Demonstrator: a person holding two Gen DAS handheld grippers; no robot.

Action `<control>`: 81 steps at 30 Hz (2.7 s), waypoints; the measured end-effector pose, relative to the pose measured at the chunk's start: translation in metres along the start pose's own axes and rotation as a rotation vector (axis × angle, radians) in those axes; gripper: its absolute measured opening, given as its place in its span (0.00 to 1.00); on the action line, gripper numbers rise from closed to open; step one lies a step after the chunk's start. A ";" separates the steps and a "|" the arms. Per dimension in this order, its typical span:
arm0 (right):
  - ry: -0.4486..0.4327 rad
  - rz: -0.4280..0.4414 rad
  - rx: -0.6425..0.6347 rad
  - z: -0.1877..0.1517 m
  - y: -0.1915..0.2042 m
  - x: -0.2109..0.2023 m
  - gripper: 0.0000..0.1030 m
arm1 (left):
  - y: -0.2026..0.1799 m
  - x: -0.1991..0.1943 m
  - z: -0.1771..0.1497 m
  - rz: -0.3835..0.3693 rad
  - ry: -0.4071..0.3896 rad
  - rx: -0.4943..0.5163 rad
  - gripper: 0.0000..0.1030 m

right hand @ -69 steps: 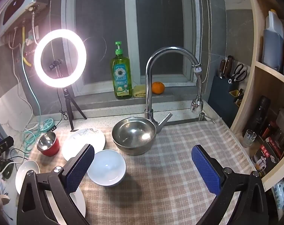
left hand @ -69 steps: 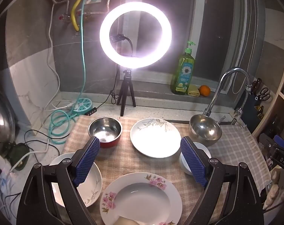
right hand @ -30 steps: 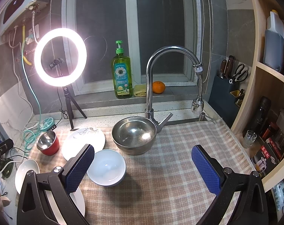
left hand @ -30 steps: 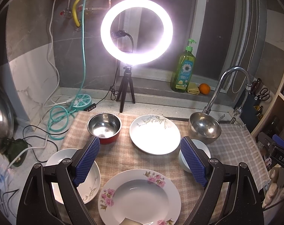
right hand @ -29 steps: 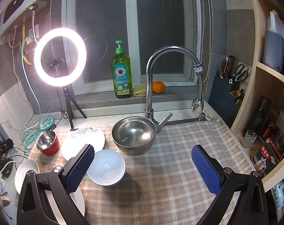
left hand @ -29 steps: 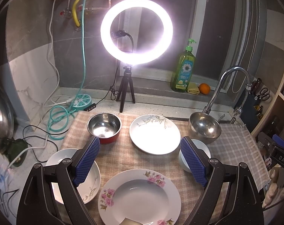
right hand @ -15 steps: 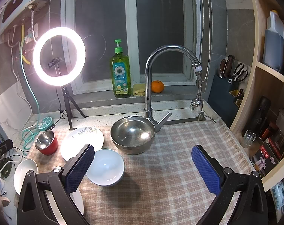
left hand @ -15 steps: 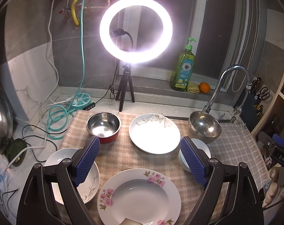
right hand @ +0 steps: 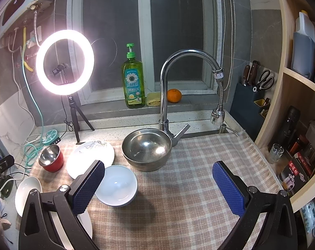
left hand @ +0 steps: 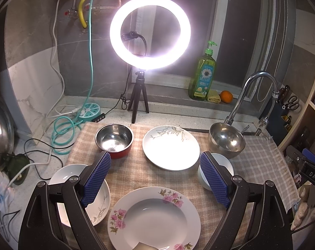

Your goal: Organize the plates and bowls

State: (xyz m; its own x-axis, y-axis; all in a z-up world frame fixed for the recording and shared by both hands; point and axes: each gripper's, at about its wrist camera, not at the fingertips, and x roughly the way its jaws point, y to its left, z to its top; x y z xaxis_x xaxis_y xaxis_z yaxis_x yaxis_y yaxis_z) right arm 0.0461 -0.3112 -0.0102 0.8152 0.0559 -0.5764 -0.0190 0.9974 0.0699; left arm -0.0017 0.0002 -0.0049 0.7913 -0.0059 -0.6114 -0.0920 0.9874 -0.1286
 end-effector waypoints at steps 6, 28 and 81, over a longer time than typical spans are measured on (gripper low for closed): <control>0.001 0.000 0.001 -0.001 -0.002 0.000 0.99 | 0.000 0.000 -0.002 -0.001 0.001 0.000 0.86; 0.007 0.009 -0.001 -0.009 -0.004 0.005 0.99 | 0.012 -0.002 -0.004 0.025 0.005 -0.029 0.86; 0.698 0.661 -0.274 -0.074 0.297 0.160 0.39 | 0.245 0.030 -0.112 0.128 0.306 -0.520 0.40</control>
State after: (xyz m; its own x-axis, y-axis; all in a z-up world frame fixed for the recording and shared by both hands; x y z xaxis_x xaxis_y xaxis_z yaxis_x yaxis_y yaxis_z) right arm 0.1285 -0.0026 -0.1419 0.0713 0.5299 -0.8450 -0.5506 0.7273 0.4096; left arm -0.0680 0.2242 -0.1420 0.5524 -0.0135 -0.8334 -0.5186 0.7772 -0.3563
